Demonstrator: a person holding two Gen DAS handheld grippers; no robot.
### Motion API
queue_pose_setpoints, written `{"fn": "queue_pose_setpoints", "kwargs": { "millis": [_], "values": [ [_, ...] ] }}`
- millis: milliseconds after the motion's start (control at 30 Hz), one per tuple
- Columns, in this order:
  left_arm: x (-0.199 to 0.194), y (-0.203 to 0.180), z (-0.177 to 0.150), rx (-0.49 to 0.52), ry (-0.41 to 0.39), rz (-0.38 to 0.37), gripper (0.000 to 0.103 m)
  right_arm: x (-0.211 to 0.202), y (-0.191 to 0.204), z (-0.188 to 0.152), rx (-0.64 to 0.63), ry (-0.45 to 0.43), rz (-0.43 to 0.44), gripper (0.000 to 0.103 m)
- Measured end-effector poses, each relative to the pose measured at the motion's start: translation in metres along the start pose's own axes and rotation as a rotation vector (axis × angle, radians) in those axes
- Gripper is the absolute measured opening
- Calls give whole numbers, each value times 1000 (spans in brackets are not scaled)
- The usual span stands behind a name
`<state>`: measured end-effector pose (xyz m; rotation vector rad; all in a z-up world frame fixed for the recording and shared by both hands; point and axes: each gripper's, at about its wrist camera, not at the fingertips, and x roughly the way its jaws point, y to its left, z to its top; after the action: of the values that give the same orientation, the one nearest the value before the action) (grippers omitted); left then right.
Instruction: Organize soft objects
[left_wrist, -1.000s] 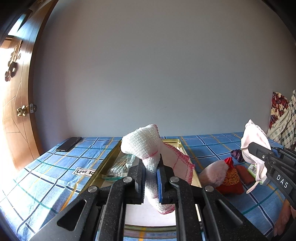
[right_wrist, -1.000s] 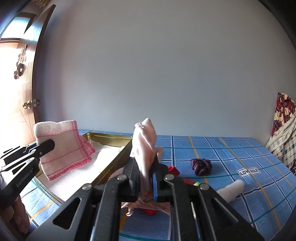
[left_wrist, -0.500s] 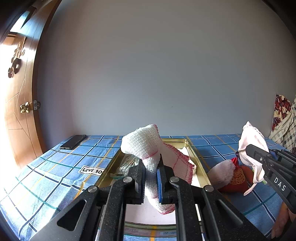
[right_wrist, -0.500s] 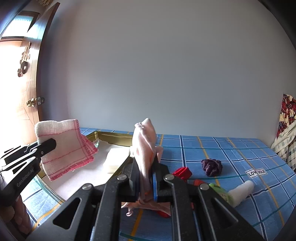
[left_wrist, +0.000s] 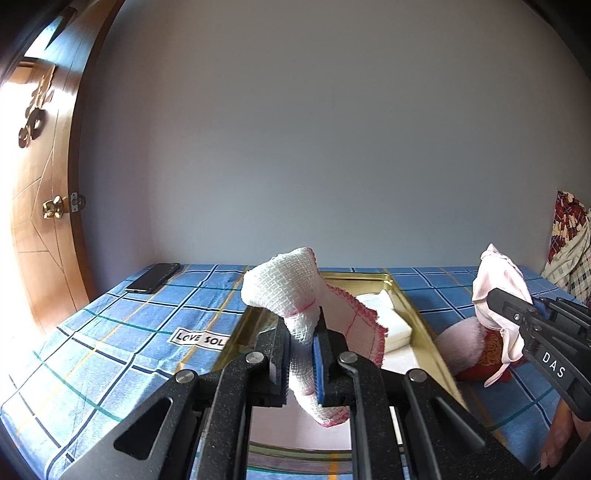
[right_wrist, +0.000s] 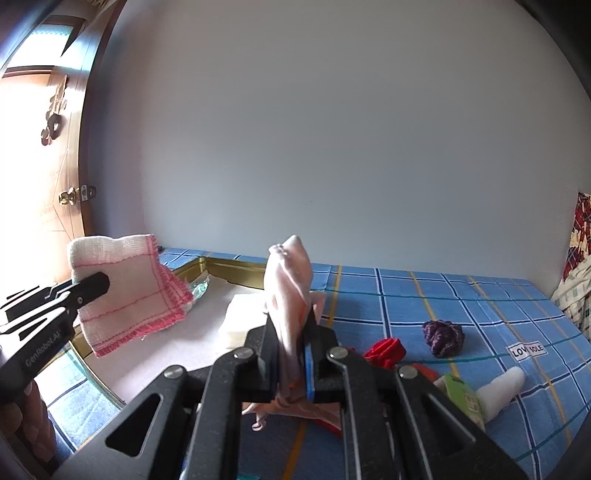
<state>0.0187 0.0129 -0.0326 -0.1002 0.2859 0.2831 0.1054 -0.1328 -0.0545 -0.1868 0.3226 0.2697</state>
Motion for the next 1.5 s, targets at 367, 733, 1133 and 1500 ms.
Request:
{"fn": "queue_pose_setpoints", "kwargs": {
  "millis": [367, 733, 1133, 1500],
  "values": [
    [6, 13, 21, 0, 27, -22, 11, 18, 14, 11, -30, 24, 55, 10],
    [24, 10, 43, 38, 106, -61, 11, 39, 16, 31, -24, 61, 108, 10],
    [56, 21, 59, 22, 172, -67, 11, 59, 15, 51, -34, 86, 130, 10],
    [88, 30, 79, 5, 220, -107, 11, 93, 9, 61, -25, 147, 130, 10]
  ]
}}
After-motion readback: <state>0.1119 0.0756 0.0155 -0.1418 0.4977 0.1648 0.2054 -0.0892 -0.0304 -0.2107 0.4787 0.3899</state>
